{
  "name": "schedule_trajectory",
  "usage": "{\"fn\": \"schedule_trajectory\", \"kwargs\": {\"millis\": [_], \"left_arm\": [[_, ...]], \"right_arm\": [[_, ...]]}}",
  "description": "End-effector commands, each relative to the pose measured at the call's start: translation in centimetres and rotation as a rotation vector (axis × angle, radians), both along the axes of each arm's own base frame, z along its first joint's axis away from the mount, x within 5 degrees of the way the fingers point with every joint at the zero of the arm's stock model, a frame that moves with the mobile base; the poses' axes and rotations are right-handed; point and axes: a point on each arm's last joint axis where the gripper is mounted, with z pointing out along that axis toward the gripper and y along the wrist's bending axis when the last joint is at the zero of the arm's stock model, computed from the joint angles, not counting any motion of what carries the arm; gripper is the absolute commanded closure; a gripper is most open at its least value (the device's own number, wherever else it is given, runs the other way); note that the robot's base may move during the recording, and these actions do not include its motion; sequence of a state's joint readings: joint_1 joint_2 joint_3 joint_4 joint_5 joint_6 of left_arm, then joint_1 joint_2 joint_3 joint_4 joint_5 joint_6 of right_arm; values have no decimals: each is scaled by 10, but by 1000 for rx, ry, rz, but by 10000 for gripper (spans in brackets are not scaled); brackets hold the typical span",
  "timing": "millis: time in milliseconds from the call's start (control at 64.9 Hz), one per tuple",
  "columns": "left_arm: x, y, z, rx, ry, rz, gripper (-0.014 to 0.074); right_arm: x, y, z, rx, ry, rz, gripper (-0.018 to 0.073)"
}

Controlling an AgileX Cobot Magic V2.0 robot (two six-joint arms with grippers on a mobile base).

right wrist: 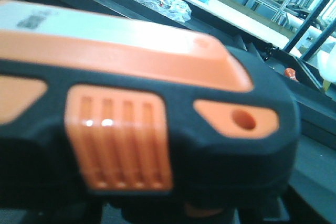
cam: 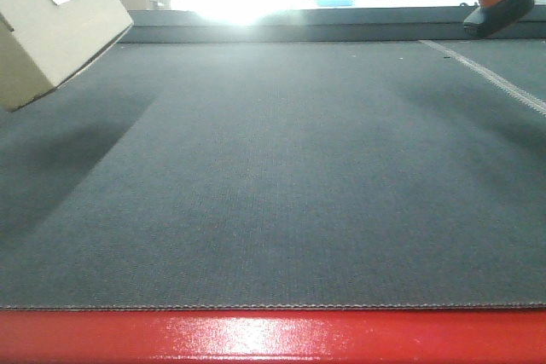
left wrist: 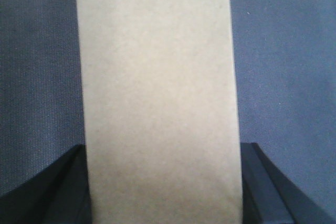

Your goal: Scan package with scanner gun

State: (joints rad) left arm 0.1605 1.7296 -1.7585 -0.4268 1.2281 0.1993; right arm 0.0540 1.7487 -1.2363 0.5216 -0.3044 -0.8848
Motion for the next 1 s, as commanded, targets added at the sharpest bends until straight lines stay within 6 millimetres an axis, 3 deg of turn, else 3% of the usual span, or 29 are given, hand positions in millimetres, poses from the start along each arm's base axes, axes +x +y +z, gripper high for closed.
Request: {"fn": "schedule_trajectory", "kwargs": {"millis": [0, 524, 986], "left_arm": [[-2, -3, 5, -15, -20, 2, 708], [-2, -3, 5, -15, -20, 2, 708], [-2, -3, 5, -15, -20, 2, 708]], "right_arm": [[0, -3, 15, -29, -78, -26, 713], [-1, 10, 16, 62, -33, 7, 713], [-3, 9, 18, 119, -38, -14, 713]]}}
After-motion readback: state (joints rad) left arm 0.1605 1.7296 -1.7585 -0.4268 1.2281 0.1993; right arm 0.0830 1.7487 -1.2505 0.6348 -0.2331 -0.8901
